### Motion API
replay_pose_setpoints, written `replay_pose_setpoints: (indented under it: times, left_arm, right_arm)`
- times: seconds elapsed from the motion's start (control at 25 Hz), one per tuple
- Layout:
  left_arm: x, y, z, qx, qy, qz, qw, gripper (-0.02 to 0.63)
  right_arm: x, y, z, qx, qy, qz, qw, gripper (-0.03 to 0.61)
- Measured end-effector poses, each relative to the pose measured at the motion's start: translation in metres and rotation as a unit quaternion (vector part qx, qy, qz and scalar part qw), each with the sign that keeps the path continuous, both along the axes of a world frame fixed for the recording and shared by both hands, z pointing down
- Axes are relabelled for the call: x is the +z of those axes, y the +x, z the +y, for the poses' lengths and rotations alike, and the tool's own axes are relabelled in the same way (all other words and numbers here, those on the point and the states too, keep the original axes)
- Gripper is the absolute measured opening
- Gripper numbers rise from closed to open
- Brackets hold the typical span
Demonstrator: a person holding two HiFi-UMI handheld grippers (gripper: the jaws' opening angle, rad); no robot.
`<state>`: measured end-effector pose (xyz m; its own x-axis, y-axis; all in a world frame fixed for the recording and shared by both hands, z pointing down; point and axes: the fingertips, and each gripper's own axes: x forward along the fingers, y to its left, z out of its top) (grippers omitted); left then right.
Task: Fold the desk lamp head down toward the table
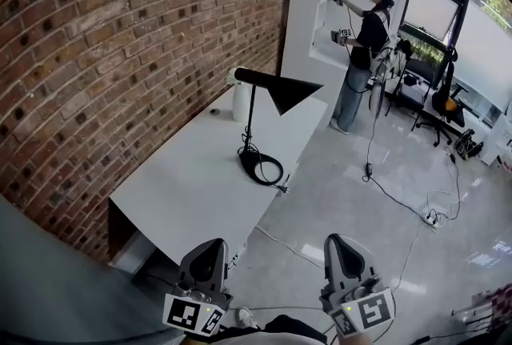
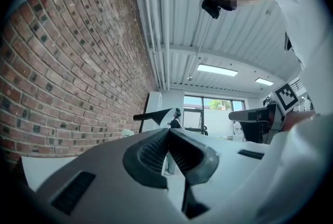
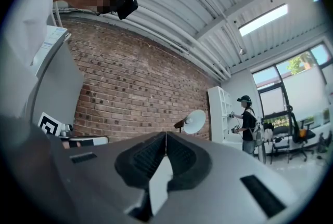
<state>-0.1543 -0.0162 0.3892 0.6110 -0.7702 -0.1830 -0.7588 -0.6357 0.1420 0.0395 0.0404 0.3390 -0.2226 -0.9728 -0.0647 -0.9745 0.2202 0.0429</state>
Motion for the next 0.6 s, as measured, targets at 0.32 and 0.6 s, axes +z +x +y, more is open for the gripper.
replay_pose_setpoints:
  times: [0.32, 0.6]
  left_arm:
    - [0.006, 0.021, -0.015, 0.026, -0.007, -0.003, 0.9996, 0.008]
    - [0.013, 0.044, -0.042, 0.018, -0.009, -0.017, 0.9996, 0.008]
  right_arm:
    - [-0.002, -0.005, -0.029, -0.014, -0.001, 0.01, 1.0, 0.018]
    - [0.004, 0.007, -0.076, -0.044, 0.004, 0.006, 0.999, 0.018]
